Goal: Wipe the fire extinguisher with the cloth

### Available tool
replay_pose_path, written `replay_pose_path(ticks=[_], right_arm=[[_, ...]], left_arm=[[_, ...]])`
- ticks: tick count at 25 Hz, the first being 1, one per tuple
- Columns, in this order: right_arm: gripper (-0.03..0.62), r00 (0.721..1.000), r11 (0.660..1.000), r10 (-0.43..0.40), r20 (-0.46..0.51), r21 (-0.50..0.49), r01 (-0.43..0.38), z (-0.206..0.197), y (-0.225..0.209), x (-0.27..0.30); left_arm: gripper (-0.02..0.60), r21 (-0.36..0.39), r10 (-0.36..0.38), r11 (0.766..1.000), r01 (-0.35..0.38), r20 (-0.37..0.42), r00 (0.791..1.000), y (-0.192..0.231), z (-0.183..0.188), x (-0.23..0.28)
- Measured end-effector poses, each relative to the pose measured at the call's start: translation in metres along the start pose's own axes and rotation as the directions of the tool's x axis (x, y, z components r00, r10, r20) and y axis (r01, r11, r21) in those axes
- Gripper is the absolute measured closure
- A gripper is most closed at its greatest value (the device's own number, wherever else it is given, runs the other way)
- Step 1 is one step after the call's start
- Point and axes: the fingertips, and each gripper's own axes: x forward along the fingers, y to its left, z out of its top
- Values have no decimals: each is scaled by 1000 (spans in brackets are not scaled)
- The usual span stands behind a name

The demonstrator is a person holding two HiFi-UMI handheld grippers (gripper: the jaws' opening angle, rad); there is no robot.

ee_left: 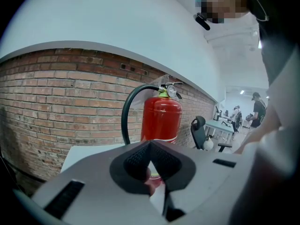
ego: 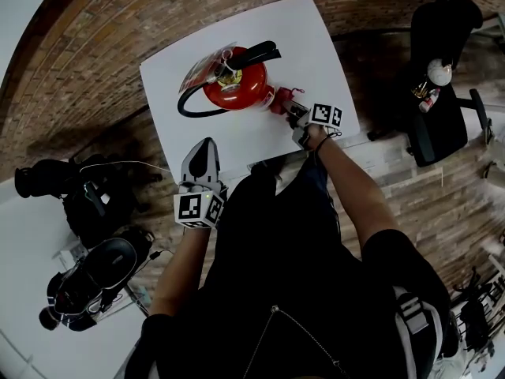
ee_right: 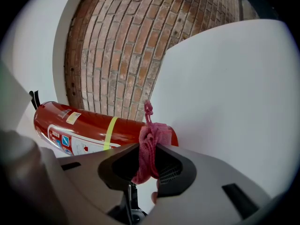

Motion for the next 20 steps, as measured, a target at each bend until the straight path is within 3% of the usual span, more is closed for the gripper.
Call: replay_pose_path(ticks=[20], right_arm=[[493, 997, 997, 74, -14, -18, -75, 8, 48, -16]], left_arm=[[574, -11, -13, 1000, 13, 46, 999, -19, 15, 5]])
